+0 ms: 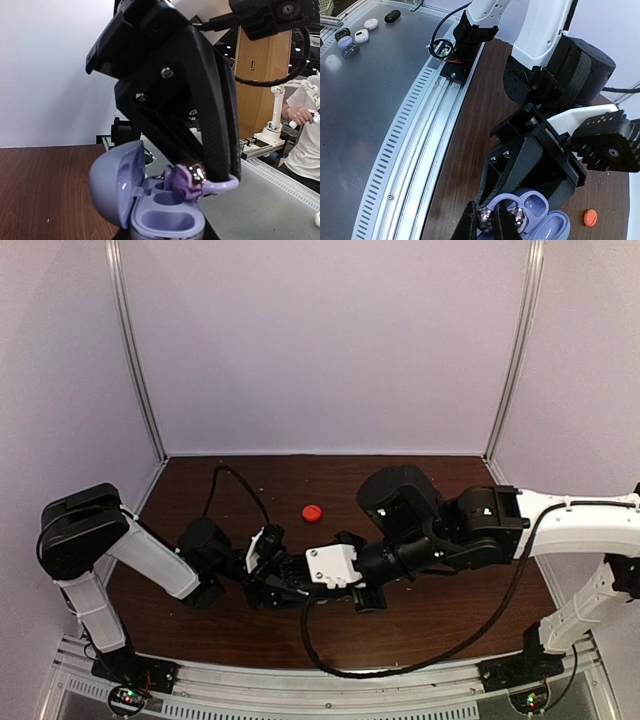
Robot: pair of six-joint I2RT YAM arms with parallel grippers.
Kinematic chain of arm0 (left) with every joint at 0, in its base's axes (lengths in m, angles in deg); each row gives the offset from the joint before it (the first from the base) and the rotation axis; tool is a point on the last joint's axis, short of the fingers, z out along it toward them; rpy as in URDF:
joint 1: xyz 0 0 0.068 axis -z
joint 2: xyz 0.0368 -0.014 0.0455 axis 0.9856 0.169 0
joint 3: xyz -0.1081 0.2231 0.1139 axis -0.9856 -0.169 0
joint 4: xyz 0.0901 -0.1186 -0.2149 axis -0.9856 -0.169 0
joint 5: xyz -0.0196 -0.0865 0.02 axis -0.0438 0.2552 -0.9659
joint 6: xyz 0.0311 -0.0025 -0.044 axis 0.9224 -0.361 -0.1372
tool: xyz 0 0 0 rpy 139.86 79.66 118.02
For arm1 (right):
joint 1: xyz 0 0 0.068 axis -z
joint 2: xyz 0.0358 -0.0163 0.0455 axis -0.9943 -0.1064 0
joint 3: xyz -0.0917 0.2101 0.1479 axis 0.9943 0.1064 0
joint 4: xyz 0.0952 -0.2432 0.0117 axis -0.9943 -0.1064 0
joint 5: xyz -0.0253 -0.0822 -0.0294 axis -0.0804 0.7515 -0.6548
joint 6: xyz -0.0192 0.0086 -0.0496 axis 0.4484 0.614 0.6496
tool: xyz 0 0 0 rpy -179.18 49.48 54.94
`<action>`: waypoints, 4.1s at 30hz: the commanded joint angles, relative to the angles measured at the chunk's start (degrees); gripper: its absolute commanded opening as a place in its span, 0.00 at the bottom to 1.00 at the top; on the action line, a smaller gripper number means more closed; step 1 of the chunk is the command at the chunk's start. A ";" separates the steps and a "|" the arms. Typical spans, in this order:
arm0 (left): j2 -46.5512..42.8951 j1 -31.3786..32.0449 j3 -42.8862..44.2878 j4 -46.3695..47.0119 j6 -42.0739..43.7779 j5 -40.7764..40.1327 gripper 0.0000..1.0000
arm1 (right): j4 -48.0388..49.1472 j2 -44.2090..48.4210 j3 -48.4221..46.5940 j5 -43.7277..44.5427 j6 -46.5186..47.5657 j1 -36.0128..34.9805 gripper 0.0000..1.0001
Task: Insert the wireless bluetooth earbuds into the charging case
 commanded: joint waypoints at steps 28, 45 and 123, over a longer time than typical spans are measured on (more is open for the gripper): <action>0.81 1.45 1.36 1.01 0.07 2.96 0.00 | -2.82 -1.57 -2.07 3.76 4.95 0.05 0.11; 0.89 1.46 2.02 0.48 0.05 2.66 0.00 | -2.87 0.40 -0.16 4.01 5.00 0.01 0.17; 1.41 0.80 4.09 -2.54 0.77 -0.26 0.00 | -0.58 4.15 0.84 -0.50 2.85 0.92 0.29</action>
